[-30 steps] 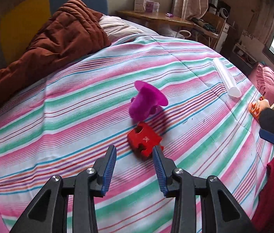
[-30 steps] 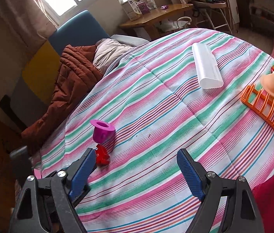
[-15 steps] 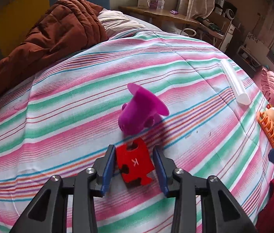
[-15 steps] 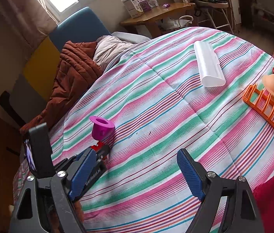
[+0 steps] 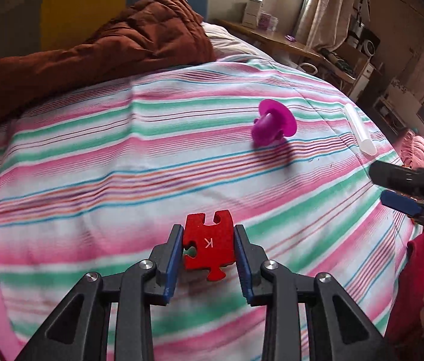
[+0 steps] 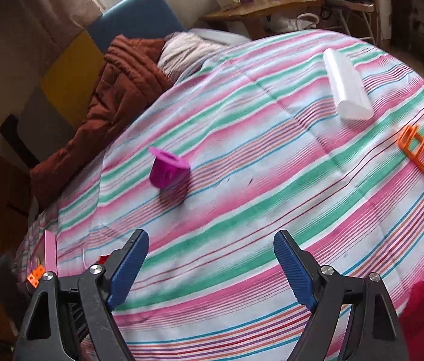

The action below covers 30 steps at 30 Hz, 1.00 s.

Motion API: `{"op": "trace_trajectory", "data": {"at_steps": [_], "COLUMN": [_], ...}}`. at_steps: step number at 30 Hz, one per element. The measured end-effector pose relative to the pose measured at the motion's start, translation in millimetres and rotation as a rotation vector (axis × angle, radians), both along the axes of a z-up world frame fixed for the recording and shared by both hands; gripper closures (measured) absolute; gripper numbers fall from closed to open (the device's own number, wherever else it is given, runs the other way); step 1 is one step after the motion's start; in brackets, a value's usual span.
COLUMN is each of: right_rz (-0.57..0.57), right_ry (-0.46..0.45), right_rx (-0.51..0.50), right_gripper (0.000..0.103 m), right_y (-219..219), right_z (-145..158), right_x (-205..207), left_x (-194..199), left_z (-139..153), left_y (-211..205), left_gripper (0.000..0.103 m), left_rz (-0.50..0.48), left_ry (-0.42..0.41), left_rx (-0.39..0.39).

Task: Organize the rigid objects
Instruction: 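Grasp the magenta cup piece with the right tool while the left tool lifts the puzzle piece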

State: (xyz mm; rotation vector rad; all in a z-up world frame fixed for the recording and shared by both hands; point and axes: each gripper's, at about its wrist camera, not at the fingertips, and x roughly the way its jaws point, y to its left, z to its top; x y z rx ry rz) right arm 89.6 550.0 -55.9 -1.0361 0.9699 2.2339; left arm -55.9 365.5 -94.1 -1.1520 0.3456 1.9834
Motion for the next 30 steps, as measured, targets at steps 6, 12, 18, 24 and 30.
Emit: {"op": "trace_trajectory", "data": {"at_steps": [6,12,18,24,30], "right_rz": [0.035,-0.010,-0.046,0.133,0.373], "right_ry": [0.016,-0.019,-0.105,-0.191,-0.206], "right_rx": [-0.040,-0.019,0.066,0.160,0.166], "right_gripper": [0.018,0.026,0.054,0.069,0.069], "right_y": [-9,7,16,-5,-57], "right_z": [-6,-21,-39,-35,-37], "right_x": [-43,-104,-142,-152,-119], "left_x": [8,9,7,0,1], "left_z": [21,45,62,72,75], "left_y": [-42,-74,-102,-130,-154], "left_gripper": [0.070,0.070,0.070,0.070,0.070], "left_rz": [0.033,0.083,0.135,0.220,0.287], "left_ry": [0.050,0.065,0.095,0.110,0.121], "left_rx": [0.025,0.078,0.086,0.089,0.076]}}
